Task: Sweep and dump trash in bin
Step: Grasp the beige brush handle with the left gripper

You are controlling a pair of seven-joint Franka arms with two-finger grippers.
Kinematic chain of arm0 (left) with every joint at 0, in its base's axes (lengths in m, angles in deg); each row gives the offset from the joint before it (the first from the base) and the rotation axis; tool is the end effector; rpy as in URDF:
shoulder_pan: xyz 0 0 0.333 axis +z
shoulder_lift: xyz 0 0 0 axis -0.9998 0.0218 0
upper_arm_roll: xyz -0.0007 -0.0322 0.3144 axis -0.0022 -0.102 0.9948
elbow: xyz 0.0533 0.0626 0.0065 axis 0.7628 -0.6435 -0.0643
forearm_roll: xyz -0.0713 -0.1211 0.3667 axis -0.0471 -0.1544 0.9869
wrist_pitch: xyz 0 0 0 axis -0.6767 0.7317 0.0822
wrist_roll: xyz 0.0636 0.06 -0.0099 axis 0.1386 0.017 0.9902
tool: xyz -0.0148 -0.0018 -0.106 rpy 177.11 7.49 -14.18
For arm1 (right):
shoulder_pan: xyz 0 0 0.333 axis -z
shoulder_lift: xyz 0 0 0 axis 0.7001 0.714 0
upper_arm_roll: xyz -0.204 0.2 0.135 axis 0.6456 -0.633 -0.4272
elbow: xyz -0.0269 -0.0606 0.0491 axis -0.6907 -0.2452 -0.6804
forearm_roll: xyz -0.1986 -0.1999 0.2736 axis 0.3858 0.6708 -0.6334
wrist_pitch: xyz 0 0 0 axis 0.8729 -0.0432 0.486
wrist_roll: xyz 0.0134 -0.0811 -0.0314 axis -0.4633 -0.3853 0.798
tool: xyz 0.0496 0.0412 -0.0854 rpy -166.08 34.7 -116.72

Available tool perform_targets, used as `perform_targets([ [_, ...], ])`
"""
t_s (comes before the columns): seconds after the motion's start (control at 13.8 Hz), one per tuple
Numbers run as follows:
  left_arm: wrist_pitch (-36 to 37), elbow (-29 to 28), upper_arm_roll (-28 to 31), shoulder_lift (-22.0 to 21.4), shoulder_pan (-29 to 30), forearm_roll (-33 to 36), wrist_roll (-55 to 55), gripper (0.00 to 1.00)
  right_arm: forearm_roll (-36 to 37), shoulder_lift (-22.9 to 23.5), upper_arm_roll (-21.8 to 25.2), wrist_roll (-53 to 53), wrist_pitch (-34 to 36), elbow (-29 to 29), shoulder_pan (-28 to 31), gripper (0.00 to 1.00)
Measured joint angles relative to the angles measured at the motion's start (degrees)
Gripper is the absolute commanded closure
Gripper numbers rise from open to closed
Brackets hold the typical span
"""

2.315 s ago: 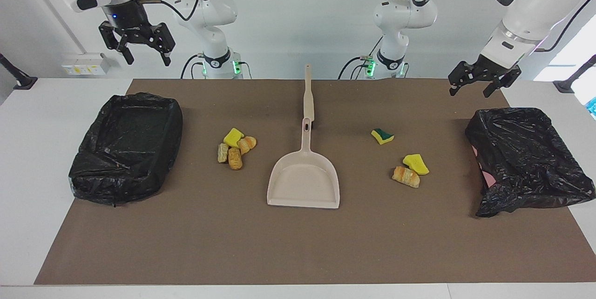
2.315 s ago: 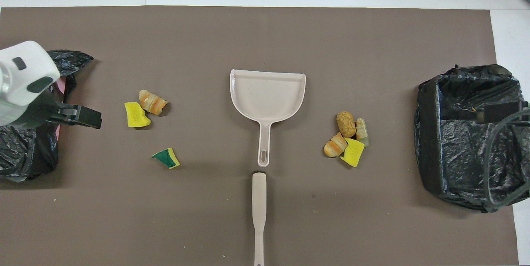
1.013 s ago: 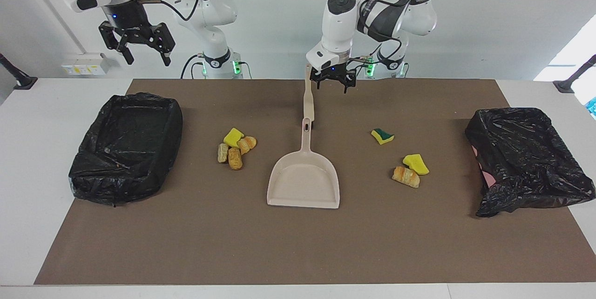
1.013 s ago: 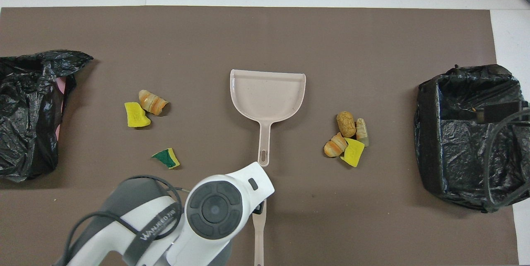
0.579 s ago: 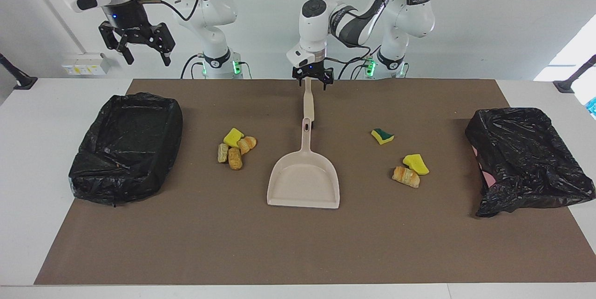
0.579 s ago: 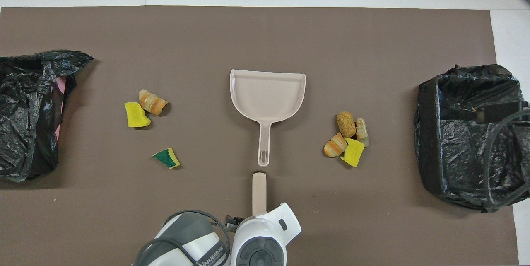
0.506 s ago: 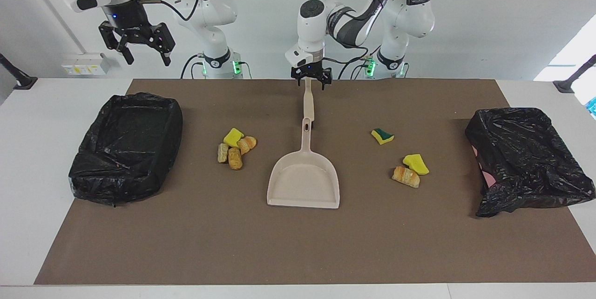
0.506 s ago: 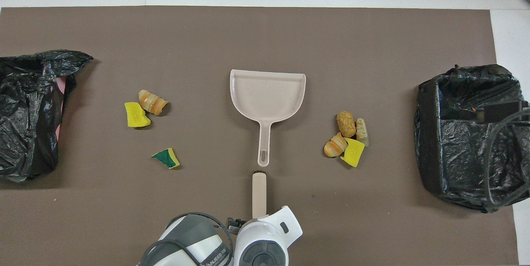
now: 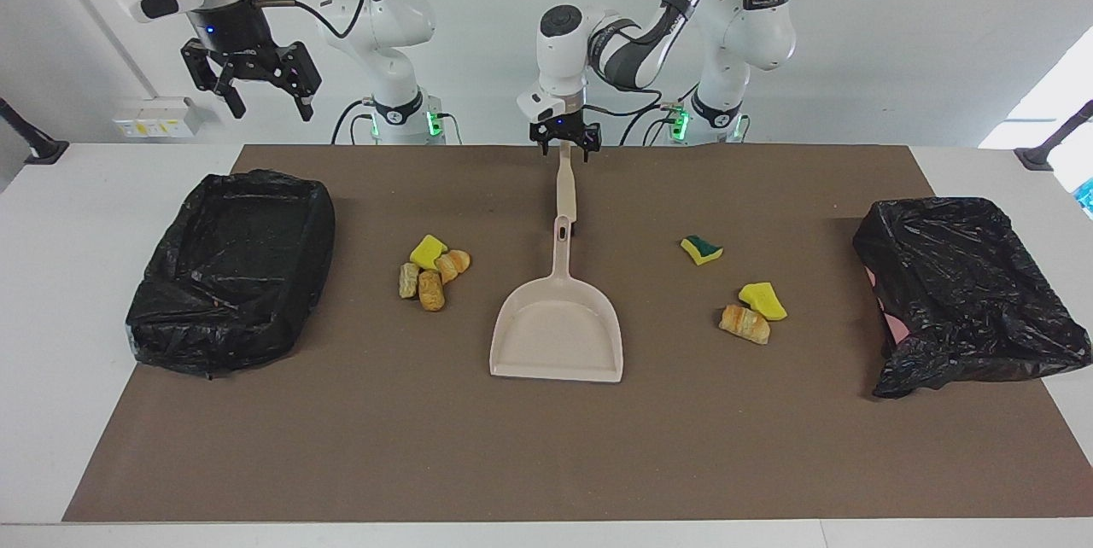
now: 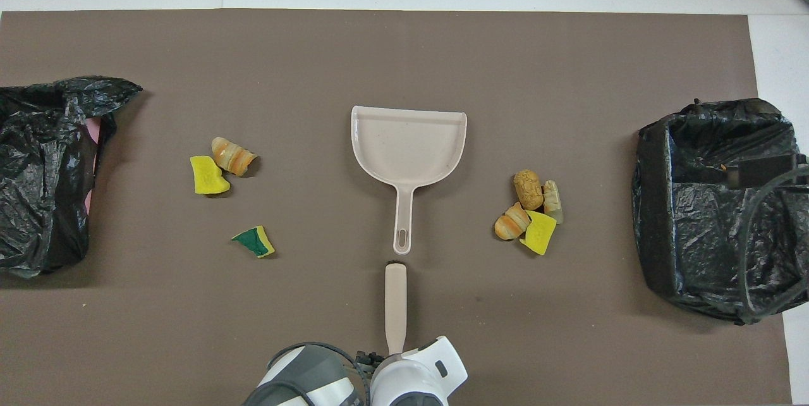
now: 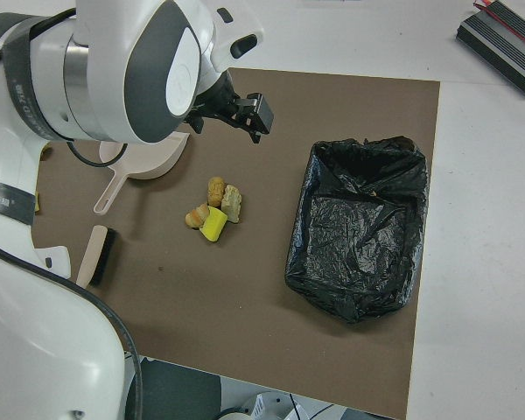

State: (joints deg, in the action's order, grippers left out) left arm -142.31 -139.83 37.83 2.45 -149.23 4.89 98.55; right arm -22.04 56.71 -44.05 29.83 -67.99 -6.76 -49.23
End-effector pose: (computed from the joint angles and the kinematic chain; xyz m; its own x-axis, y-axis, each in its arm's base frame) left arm 0.2275 -0.4245 0.3413 0.9446 -0.3186 -0.0793 -0.3219 -0.9462 -0.0333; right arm 0.5053 -0.0046 0.6834 0.9940 -0.0828 0.0719 -0.0825 -0.9966 -0.0070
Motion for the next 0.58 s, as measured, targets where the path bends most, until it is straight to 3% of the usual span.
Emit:
perform_targets([
  [0.36,1.3,-0.1,0.6,0.2,0.0,-1.5,0.5,1.0,0.0,0.0,0.0,0.0,0.0,0.0,0.0,0.0],
  [0.58,6.2,0.5,1.7,-0.2,2.1,-1.6,0.6,1.0,0.0,0.0,0.0,0.0,0.0,0.0,0.0,0.0],
])
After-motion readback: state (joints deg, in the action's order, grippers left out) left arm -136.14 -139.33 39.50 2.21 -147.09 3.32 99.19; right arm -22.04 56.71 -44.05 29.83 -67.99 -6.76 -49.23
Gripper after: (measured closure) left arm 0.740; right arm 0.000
